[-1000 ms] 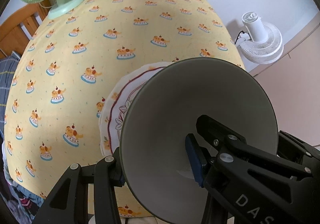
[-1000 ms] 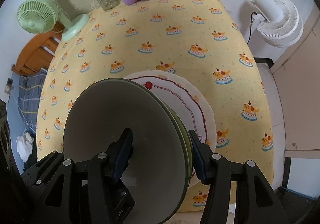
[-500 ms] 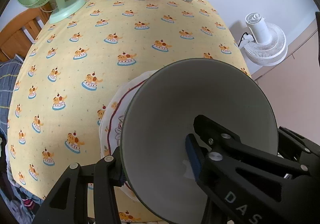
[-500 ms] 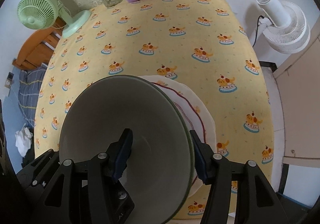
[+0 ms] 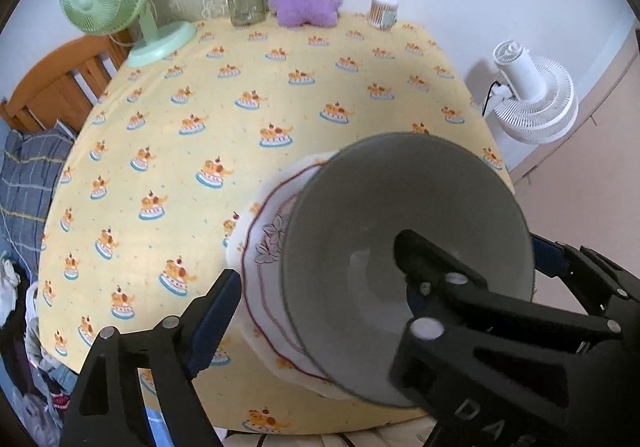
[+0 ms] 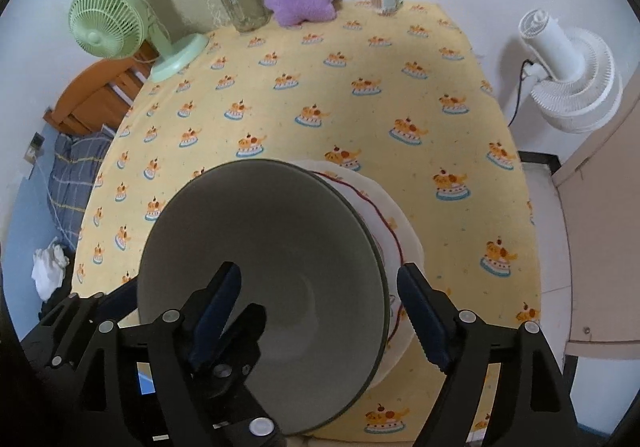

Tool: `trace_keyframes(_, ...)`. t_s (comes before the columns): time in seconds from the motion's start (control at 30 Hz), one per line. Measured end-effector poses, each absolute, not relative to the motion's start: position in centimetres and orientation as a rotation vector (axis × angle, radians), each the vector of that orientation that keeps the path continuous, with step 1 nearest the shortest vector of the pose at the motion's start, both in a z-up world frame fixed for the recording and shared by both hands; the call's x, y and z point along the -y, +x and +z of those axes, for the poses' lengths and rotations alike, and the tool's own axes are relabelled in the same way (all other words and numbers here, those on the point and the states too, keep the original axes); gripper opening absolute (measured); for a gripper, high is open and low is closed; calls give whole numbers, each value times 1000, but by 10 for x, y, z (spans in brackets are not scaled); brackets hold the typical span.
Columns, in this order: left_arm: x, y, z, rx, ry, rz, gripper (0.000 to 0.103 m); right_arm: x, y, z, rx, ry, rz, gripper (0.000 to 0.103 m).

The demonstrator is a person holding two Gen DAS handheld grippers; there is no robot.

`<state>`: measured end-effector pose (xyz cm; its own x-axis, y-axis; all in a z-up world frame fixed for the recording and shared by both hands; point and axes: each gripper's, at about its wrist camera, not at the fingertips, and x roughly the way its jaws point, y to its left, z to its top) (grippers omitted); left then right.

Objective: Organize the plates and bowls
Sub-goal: 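Lower the nested bowls onto the plate stack and open the right gripper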

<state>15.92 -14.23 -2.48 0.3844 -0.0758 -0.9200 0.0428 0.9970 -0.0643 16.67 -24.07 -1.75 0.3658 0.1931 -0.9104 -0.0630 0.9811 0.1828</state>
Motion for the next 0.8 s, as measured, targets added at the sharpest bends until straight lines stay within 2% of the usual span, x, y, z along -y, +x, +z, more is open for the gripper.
trace_keyframes(0.4,97,129,31,-913,38,-180,86,215,126,42,-945,81,-8,83)
trace_keyframes(0.8,2,96,25,-820,61,-170,89,144,81,39,-845,79,-45,83)
